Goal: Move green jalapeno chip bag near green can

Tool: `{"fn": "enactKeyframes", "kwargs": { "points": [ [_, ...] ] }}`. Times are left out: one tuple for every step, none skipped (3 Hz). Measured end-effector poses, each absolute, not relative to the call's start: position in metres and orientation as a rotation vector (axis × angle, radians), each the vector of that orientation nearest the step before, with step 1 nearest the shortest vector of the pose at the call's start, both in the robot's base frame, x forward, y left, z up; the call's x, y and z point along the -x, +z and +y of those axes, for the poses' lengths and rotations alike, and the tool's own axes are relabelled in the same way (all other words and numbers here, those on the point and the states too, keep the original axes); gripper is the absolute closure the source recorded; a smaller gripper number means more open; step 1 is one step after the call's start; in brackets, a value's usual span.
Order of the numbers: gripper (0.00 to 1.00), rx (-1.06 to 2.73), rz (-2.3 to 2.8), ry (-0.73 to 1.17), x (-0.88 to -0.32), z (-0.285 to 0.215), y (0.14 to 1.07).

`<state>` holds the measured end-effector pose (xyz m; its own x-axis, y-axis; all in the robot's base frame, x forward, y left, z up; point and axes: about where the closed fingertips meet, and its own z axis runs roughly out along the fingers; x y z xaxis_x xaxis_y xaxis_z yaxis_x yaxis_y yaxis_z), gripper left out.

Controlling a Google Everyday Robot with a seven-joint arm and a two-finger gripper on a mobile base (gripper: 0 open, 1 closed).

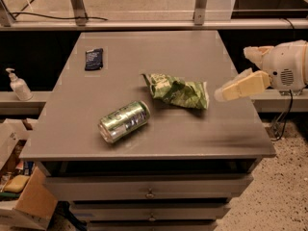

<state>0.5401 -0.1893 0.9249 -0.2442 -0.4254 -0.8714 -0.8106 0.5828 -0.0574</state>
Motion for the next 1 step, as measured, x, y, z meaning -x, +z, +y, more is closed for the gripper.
{"fn": "enactKeyframes", "kwargs": {
  "points": [
    [0.00,0.999,1.871,0.513,-0.5401,-0.1892,0.9249]
  ]
}}
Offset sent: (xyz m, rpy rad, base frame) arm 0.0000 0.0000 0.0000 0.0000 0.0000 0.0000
